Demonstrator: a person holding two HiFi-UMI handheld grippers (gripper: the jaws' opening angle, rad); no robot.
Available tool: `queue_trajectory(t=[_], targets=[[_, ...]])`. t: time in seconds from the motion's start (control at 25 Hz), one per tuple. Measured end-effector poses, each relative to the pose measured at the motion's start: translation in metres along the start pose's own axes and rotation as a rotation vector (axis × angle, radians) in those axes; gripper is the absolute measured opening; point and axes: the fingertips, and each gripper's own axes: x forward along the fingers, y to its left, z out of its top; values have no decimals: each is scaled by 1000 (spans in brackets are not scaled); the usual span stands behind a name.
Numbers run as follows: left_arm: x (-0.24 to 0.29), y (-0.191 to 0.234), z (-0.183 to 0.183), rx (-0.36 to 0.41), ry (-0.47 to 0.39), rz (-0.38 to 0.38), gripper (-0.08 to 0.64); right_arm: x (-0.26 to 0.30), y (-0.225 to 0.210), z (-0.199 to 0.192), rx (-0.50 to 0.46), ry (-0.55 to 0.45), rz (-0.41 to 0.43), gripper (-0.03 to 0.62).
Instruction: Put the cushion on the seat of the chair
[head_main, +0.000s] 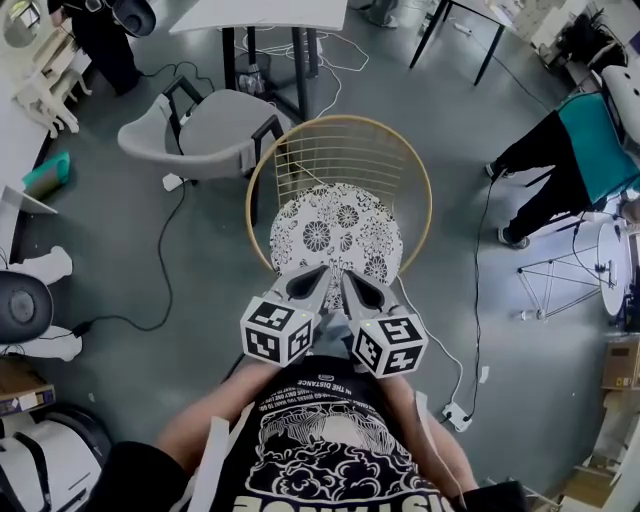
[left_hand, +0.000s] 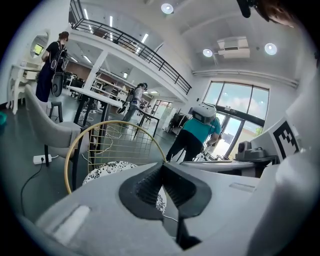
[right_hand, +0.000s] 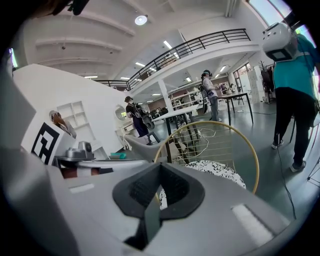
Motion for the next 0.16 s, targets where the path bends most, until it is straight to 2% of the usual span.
queue_trajectory(t=[0.16], targets=[[3, -2, 2, -5, 4, 2, -3, 0, -1, 3, 1, 8, 8, 0]])
